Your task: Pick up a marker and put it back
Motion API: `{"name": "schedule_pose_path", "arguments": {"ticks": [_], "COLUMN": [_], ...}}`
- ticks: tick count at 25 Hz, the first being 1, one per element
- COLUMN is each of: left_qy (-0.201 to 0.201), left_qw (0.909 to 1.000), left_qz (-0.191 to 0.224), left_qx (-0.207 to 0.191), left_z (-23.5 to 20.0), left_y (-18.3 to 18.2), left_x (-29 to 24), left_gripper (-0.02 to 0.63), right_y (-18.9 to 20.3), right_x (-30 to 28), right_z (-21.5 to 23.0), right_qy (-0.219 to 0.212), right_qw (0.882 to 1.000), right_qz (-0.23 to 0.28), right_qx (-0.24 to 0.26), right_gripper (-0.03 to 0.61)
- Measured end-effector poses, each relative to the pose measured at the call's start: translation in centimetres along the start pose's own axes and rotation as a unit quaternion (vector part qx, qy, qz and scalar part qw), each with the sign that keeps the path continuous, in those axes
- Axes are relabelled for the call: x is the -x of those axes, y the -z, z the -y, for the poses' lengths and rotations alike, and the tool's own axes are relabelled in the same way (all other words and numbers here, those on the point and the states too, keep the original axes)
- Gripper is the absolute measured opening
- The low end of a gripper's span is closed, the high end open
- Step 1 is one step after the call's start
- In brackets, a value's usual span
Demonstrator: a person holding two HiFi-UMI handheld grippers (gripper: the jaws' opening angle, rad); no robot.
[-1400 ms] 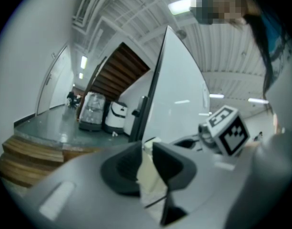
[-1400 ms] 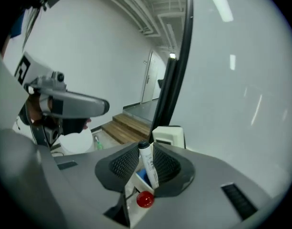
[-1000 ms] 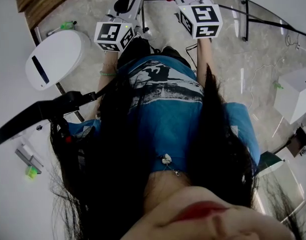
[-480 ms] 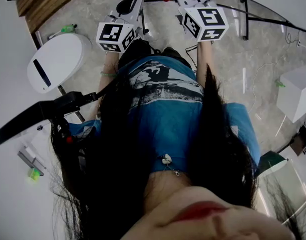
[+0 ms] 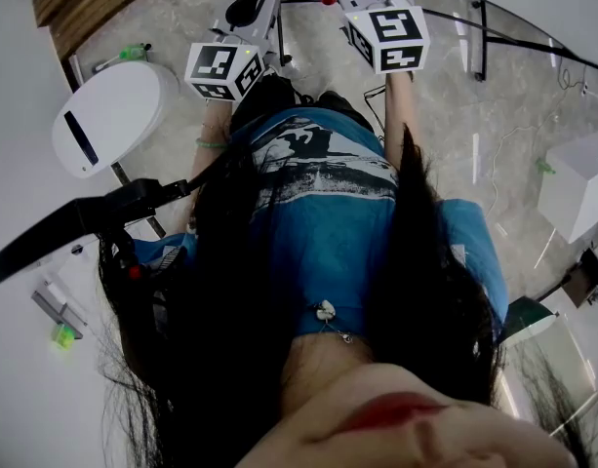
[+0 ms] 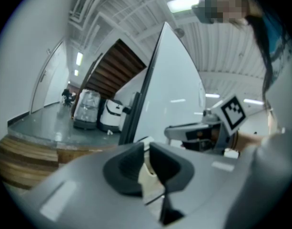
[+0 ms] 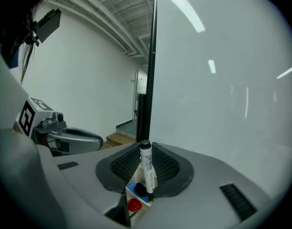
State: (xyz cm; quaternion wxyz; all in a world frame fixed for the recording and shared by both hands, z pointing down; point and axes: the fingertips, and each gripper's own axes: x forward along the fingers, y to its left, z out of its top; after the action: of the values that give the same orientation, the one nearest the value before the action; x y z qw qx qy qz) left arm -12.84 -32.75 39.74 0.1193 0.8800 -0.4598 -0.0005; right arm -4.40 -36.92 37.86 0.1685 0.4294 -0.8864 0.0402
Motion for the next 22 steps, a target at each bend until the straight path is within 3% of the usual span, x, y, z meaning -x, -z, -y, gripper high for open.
{"name": "schedule_pose_path", "arguments": {"ticks": [6, 13, 18, 22], "left_qy": [-0.012, -0.022, -0.027, -0.031], "left_qw": [0.9999, 0.9995, 0.9993, 0.9992], "left_qz": [0.003, -0.003, -0.003, -0.001], "left_qx": [0.001, 0.024, 0.025, 0.023], "left_z": [-0.7, -1.4, -1.7, -1.9], "left_y": [0.0, 1.6, 1.4, 1.0], "left_x": [0.1, 0.4, 0.4, 0.3], "left_gripper": [0.023, 0.023, 0.023, 0.023], "right_y": [3.5, 4.3, 4.9, 5.4], "right_x": [-2.9, -4.8, -5.3, -5.1], "right_z": [-2.0, -4.5, -5.6, -5.2], "right_qy": [-0.037, -0.065, -0.07, -0.051], "right_qw": [0.996, 0.987, 0.974, 0.96], "right_qz": [-0.062, -0.092, -0.117, -0.14], "right_qx": [0.049, 0.117, 0.181, 0.239], "right_gripper": [0.083, 0.083, 0.083, 0.083]}}
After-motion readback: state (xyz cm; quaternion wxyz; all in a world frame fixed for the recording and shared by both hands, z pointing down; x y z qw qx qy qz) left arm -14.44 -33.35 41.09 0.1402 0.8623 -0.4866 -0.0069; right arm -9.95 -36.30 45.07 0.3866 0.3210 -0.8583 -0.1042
